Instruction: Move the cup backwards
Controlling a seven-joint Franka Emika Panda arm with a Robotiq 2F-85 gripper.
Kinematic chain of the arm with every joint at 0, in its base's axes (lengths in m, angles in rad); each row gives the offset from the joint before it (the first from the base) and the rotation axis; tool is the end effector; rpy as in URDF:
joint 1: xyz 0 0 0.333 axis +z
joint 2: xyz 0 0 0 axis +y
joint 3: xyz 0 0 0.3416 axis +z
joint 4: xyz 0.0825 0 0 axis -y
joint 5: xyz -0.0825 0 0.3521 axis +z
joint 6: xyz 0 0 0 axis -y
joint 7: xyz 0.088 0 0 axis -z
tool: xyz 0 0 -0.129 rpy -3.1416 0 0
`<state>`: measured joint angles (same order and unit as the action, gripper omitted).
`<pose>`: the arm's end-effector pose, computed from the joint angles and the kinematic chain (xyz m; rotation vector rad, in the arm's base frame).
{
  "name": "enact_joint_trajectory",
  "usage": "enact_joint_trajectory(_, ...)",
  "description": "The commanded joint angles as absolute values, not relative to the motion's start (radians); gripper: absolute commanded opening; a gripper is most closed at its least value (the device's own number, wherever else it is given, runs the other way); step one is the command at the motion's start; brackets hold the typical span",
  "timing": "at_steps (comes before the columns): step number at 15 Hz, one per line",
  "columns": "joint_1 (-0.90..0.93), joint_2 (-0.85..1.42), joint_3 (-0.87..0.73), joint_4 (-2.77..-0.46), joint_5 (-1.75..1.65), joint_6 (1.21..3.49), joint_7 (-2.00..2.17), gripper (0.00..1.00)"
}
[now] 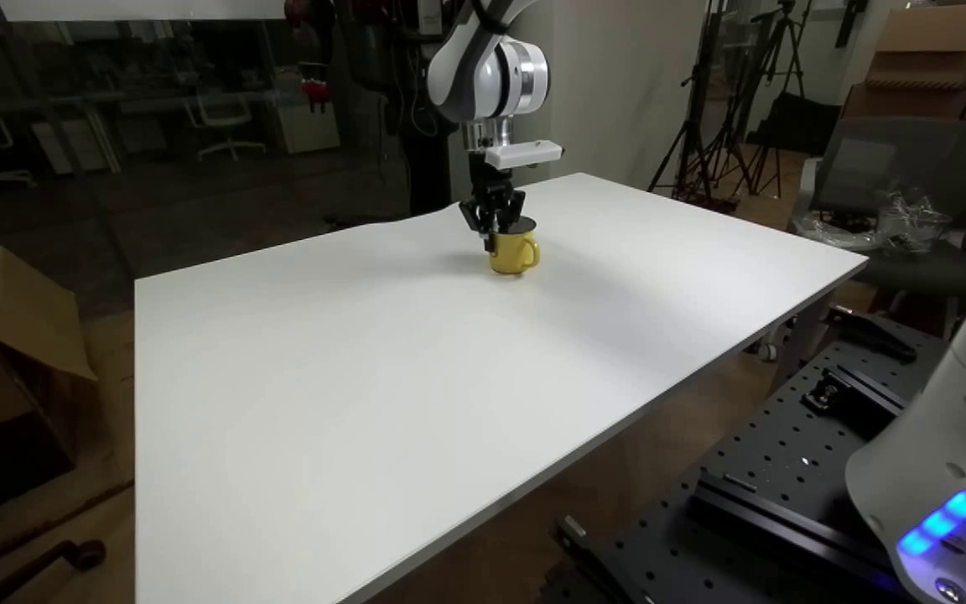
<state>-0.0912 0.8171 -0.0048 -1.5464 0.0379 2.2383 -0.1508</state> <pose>0.6797 -0.0632 0.1748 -3.0957 -0.0476 0.1878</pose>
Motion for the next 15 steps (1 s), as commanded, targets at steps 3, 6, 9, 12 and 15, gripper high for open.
enact_joint_trajectory(3, -0.092, 0.812, -0.002, -1.549, 0.031, 2.245, -0.149, 0.62)
enact_joint_trajectory(6, -0.078, 0.781, -0.011, -1.576, 0.012, 2.275, -0.146, 0.80)
enact_joint_trajectory(9, -0.063, 0.743, -0.015, -1.602, -0.015, 2.308, -0.139, 1.00)
enact_joint_trajectory(12, -0.049, 0.689, -0.011, -1.645, -0.034, 2.338, -0.139, 1.00)
enact_joint_trajectory(15, -0.037, 0.604, -0.003, -1.721, -0.042, 2.372, -0.141, 1.00)
